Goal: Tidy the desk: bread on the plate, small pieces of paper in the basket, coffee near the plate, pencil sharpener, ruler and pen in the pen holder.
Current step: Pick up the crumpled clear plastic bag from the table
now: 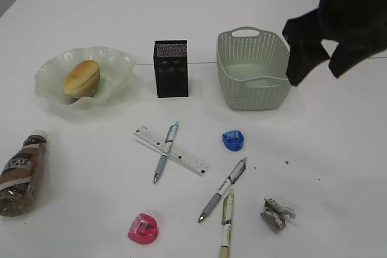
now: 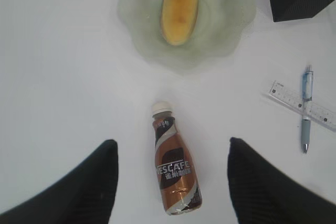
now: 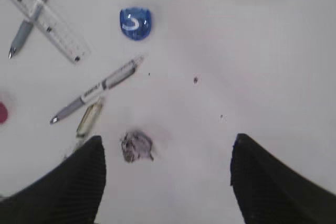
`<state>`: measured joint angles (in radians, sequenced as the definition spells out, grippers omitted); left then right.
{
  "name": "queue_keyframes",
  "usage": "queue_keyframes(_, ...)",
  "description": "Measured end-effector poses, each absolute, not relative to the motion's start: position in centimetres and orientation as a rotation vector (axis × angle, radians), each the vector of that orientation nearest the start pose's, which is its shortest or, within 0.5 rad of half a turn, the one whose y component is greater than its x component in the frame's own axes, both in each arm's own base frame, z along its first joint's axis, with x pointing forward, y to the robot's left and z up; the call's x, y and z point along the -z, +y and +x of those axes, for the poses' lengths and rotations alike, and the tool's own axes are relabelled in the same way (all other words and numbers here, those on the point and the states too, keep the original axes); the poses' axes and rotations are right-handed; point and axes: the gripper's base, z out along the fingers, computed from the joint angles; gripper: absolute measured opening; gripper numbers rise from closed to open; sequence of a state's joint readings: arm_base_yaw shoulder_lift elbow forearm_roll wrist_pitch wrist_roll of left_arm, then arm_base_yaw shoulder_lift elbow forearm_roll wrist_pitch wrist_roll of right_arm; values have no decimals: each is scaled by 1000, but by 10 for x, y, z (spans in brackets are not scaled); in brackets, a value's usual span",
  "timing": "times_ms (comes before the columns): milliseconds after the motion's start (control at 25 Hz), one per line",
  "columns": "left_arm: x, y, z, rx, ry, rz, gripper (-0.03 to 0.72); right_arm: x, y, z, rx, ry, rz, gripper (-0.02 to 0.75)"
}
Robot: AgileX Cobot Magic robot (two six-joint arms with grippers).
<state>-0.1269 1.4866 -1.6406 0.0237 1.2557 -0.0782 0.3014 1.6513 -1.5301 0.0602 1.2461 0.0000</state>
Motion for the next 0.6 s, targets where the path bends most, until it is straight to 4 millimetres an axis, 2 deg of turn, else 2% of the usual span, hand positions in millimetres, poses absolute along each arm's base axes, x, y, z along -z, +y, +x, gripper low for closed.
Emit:
queue_keyframes(160, -412, -36, 299, 50, 2585, 64, 475, -321, 115, 278, -146, 2852, -517, 544)
queue_keyframes(280, -412, -37, 299, 52, 2585, 64, 475, -304, 122, 261, -146, 2870, -587, 544)
queue_keyframes(440, -412, -37, 299, 52, 2585, 64, 475, -278, 130, 256, -129, 2907, -637, 544)
queue_keyframes(600, -412, -37, 299, 52, 2585, 64, 475, -256, 134, 269, -87, 2927, -662, 544)
